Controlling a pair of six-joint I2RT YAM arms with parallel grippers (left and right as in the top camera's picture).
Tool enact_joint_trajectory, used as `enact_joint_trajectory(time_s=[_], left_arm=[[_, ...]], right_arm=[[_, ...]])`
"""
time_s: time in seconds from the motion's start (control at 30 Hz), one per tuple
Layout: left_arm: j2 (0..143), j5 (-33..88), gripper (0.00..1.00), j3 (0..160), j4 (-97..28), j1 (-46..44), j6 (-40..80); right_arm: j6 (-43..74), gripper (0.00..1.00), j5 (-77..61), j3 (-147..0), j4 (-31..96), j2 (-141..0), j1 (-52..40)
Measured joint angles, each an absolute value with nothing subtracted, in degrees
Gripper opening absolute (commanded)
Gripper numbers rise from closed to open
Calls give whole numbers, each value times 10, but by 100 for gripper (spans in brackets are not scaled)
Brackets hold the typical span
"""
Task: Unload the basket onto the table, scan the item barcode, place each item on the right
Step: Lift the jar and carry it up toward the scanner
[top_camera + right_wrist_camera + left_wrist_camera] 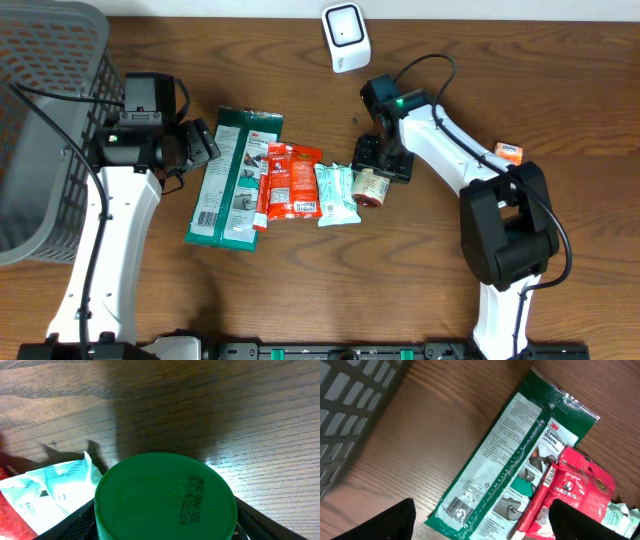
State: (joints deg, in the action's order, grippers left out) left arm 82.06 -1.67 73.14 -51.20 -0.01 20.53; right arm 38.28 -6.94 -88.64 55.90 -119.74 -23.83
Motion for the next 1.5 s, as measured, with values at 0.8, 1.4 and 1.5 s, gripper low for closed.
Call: enact_joint_trajectory(time_s=[0.8,1.4,1.5], left_arm=[[821,-17,85,731,-512,0,205],[821,-17,85,731,-512,0,205],[821,-17,85,731,-512,0,205]], right_arm=[[213,59,-59,-884,533,-1115,-227],[165,78,22,-829,484,-1102,-244],[156,92,24,-827,498,-1102,-246]])
